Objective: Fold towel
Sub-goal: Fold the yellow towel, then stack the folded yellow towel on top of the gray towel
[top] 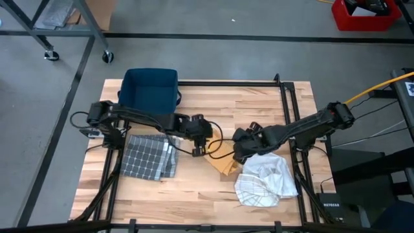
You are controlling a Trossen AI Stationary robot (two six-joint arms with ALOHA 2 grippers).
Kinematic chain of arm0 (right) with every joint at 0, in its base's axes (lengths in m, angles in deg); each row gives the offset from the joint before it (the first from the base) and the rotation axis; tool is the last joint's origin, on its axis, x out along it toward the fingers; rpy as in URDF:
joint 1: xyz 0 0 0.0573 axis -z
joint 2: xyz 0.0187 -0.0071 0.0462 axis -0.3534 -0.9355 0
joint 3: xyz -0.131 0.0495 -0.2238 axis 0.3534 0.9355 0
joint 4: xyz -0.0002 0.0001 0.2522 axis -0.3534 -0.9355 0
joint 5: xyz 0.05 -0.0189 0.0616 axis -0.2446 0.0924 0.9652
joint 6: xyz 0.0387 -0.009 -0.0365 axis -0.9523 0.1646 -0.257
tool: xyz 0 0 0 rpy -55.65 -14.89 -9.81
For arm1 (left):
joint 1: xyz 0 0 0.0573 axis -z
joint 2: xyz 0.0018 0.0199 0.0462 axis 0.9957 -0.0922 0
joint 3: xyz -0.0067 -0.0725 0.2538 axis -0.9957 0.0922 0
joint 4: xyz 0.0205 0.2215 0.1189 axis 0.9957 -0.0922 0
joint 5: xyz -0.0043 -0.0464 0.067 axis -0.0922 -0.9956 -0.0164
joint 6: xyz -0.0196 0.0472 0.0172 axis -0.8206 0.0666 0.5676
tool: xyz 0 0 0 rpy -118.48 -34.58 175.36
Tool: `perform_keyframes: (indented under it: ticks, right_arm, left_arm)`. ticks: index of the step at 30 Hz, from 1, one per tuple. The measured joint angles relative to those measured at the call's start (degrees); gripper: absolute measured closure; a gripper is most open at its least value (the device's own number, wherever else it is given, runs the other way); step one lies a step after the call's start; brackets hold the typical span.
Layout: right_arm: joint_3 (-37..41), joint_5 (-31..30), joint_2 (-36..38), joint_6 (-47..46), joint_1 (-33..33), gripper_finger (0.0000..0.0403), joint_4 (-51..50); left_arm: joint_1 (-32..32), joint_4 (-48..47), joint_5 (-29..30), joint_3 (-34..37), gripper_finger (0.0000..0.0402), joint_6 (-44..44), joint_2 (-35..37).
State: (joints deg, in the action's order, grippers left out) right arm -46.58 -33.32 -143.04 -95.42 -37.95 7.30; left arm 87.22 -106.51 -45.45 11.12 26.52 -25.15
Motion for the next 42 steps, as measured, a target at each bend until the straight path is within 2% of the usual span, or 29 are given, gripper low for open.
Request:
perform_keyframes:
  ticks: [7, 11, 15, 18, 21, 24, 28, 32, 35, 38, 42]
  right_arm:
    - [0.00, -1.76, 8.51, 2.65, 0.00, 0.0178, -0.37]
    - [0.00, -2.02, 14.18, 4.49, 0.00, 0.0178, -0.77]
    - [0.02, -2.17, 19.83, 8.39, 0.00, 0.0178, -3.25]
    - [0.04, -4.48, 24.21, 11.88, -0.02, 0.0178, -5.05]
    - [1.21, -8.25, 29.37, 13.17, -0.02, 0.0178, -6.25]
    - [5.55, -9.31, 36.82, 12.65, -0.02, 0.0178, -4.88]
    - [15.77, -7.27, 47.25, 9.82, -0.02, 0.0178, 5.18]
    - [29.09, -3.40, 53.92, 9.47, -0.02, 0.0178, 25.81]
    - [37.93, -1.62, 54.29, 9.44, 0.02, 0.0178, 43.90]
    - [43.82, -1.58, 51.89, 9.37, 0.02, 0.0178, 57.42]
    - [46.24, -1.57, 47.53, 7.58, 0.02, 0.0178, 63.85]
  left_arm:
    - [-0.93, -0.80, 1.57, -0.08, 0.0314, -0.57, 10.69]
    - [-0.58, -5.37, 3.84, -0.13, 0.0314, -2.78, 18.23]
    - [0.89, -14.12, 8.85, -0.20, 0.0314, -10.67, 24.75]
    - [3.32, -21.54, 13.43, 0.01, 0.0314, -18.32, 29.68]
    - [7.65, -27.07, 19.27, 1.88, 0.0314, -26.31, 34.43]
    - [13.24, -29.16, 26.88, 6.03, 0.0314, -33.44, 39.52]
    - [20.48, -27.38, 33.56, 15.17, 0.0314, -39.82, 46.12]
    - [24.39, -18.30, 36.00, 26.23, 0.0314, -46.07, 49.03]
    - [24.65, -6.88, 36.73, 34.75, 0.0314, -52.79, 48.22]
    - [23.94, 4.10, 36.67, 42.09, 0.0314, -59.12, 46.17]
    - [22.67, 15.72, 36.00, 48.34, 0.0314, -71.67, 42.56]
